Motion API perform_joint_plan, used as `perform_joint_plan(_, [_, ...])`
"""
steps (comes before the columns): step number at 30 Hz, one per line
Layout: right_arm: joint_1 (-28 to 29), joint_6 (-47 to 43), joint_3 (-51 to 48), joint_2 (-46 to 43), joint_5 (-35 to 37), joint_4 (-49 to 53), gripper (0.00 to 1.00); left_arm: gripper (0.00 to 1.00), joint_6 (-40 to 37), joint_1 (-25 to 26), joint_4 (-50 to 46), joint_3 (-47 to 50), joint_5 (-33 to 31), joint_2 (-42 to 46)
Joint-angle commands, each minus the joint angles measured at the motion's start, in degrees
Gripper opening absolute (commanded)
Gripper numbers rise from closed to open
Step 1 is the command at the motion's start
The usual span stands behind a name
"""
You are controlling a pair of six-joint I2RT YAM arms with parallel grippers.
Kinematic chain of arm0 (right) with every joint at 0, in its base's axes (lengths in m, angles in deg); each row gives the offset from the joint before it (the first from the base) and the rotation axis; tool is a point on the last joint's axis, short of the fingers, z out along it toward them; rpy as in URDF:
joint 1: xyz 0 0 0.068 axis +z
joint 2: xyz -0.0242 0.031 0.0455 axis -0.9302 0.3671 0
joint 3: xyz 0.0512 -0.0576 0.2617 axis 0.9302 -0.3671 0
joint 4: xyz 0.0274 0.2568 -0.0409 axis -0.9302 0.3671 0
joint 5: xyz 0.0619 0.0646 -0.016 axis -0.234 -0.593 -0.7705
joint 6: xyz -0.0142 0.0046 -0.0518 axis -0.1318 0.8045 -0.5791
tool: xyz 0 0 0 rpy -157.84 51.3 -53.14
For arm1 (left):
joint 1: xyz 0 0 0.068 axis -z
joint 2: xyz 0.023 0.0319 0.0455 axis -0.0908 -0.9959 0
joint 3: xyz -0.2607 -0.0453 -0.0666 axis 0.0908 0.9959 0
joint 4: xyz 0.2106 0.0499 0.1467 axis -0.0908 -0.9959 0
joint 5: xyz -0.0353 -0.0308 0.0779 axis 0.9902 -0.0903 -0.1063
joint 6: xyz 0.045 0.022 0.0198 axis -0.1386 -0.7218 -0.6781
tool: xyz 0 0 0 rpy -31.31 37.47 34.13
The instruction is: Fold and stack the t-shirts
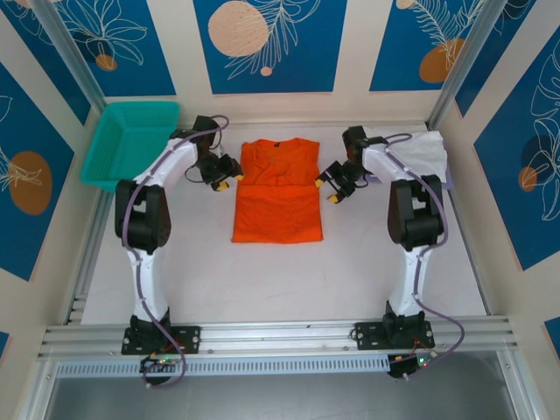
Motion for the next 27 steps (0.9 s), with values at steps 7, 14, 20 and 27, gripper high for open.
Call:
perform_joint_plan(7, [10.5, 1.6, -22.1, -17.4, -8.7, -14.3, 0.34, 0.41, -0.8, 10.3, 8.5, 20.2, 2.2, 15.7])
perform_joint_plan(14, [11.9, 3.3, -29.8, -12.8, -7.2, -17.8, 0.29, 0.39, -5.3, 13.7, 11.4, 29.6, -2.2, 11.2])
perform_joint_plan(20, [11.8, 2.8, -37.7, -12.5, -6.1, -19.4, 0.29, 0.38, -7.8, 13.5, 12.7, 39.6, -4.1, 12.8])
perform_joint_plan(27, [10.8, 4.1, -47.9, -17.1, -4.8, -21.6, 0.29, 0.38, -6.0, 13.5, 14.9, 51.6, -3.0, 19.1])
